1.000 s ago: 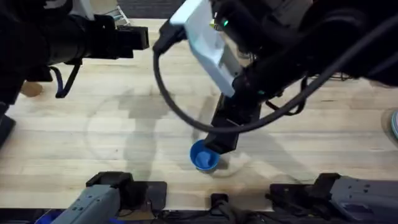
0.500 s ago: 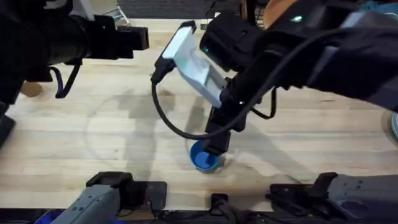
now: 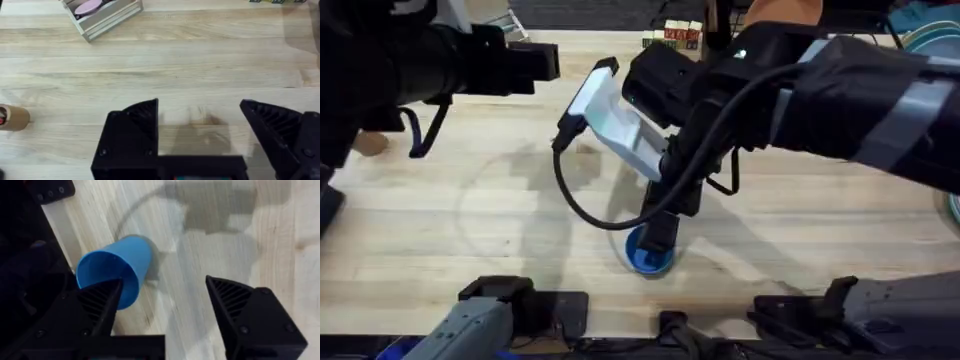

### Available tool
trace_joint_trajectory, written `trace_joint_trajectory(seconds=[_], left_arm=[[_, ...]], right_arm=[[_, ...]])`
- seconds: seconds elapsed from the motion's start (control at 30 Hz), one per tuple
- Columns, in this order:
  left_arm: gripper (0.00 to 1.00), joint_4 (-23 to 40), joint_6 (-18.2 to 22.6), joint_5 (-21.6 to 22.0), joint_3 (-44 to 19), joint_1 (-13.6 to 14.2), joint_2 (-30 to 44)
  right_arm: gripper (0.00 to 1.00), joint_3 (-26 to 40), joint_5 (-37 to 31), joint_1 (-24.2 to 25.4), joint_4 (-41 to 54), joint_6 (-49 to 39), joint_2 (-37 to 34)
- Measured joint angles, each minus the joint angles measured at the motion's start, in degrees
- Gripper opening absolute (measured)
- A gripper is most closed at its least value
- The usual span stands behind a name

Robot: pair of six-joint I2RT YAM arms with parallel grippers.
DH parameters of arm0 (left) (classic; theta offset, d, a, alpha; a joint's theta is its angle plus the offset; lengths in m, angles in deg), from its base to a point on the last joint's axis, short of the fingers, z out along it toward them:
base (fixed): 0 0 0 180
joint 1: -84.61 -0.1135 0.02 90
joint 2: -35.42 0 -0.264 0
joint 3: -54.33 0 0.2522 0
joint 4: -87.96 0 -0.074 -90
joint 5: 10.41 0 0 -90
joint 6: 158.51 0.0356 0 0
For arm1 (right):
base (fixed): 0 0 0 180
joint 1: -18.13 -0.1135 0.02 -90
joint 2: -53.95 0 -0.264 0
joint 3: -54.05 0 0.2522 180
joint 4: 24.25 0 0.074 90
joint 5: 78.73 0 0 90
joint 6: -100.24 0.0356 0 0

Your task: Pick up the cup on the table and put them onto the rack.

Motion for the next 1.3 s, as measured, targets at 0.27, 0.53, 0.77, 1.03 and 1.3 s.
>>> trace_joint_trajectory(seconds=[0.27, 0.53, 0.77, 1.03, 1.3], left_arm=[[0.993, -0.01, 0.0, 0.04, 0.0, 0.0, 0.0], [0.993, -0.07, 0.0, 1.07, 0.0, 0.0, 0.0], [0.993, -0.46, 0.0, 2.23, 0.0, 0.0, 0.0], [0.993, -0.81, 0.0, 2.48, 0.0, 0.0, 0.0], [0.993, -0.84, 0.0, 2.89, 0.0, 0.0, 0.0]], right_arm=[[0.997, -0.34, 0.02, 0.0, -0.29, 0.0, -2.82], [0.843, -0.57, 0.02, 0.0, -0.22, -0.06, -4.33], [0.066, -0.57, 0.21, 0.0, 0.26, -0.05, -4.33], [0.03, -0.39, 0.83, 0.69, 5.06, -0.01, -0.89], [0.03, 10.68, 0.76, 16.86, 6.88, -0.04, 6.84]])
